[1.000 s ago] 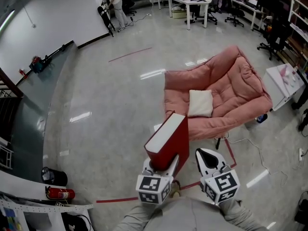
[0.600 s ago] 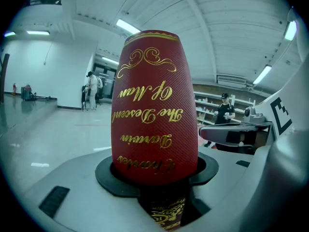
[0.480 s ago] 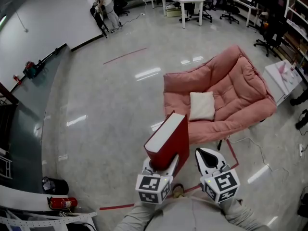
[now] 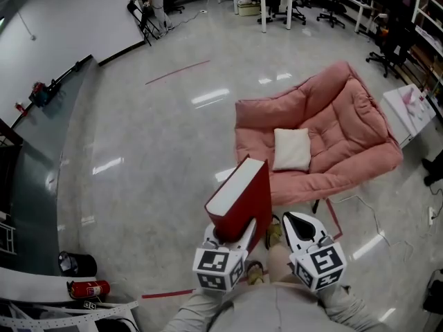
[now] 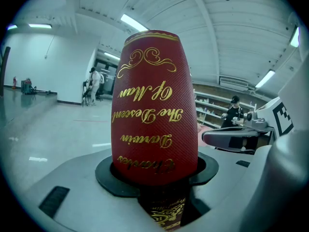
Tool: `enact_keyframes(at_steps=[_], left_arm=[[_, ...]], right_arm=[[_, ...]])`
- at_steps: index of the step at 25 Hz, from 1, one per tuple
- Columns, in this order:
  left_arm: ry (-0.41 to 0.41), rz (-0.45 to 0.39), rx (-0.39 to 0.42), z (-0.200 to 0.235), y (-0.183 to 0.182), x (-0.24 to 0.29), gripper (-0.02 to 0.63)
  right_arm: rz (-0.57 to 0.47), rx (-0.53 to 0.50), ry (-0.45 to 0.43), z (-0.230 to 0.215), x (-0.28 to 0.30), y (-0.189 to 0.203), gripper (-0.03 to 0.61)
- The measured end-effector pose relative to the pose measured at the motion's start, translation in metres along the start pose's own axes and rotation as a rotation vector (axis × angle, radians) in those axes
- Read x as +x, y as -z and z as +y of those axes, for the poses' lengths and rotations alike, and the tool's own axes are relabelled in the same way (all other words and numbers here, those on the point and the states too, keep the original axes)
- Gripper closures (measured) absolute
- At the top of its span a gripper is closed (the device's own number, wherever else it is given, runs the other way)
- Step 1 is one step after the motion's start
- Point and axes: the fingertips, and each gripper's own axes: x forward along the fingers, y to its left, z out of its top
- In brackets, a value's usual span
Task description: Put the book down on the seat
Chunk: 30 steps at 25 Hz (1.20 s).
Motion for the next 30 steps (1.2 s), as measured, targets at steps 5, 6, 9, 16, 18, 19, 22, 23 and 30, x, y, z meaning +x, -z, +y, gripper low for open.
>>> enact_keyframes(at_steps=[5,6,9,16,18,19,22,23,30], left_arm=[[-0.01,0.004,-0.021,0.013,-0.007,0.018,0.364],[-0.012,0.005,-0.024,0.016,-0.008,0.023,0.364],[-0.015,0.008,-0.032,0.023,-0.013,0.04,0.364],[0.024,0.034,-0.028,0.028,-0.026,0.09,0.364],[0.03,0.047,-0.034,0.03,-0.028,0.107,0.364],[0.033,0.053,-0.037,0.032,-0.028,0.115,0.364],[0.043,0.075,-0.038,0.04,-0.027,0.139,0.364],[0.045,0.083,-0.037,0.042,-0.026,0.149,0.364],[0.074,0.149,-0.024,0.057,-0.02,0.222,0.364]], right_arm=[[-0.001,-0.005,-0.017,-0.015,0.024,-0.01,0.578],[0.001,-0.006,-0.021,-0.019,0.03,-0.011,0.578],[0.0,-0.001,-0.027,-0.032,0.044,-0.016,0.578],[0.012,0.04,-0.008,-0.078,0.075,-0.019,0.578],[0.023,0.055,0.001,-0.093,0.084,-0.018,0.578],[0.029,0.061,0.005,-0.1,0.089,-0.016,0.578],[0.048,0.076,0.01,-0.117,0.105,-0.011,0.578],[0.055,0.078,0.01,-0.123,0.11,-0.009,0.578],[0.102,0.116,0.008,-0.164,0.143,0.007,0.578]])
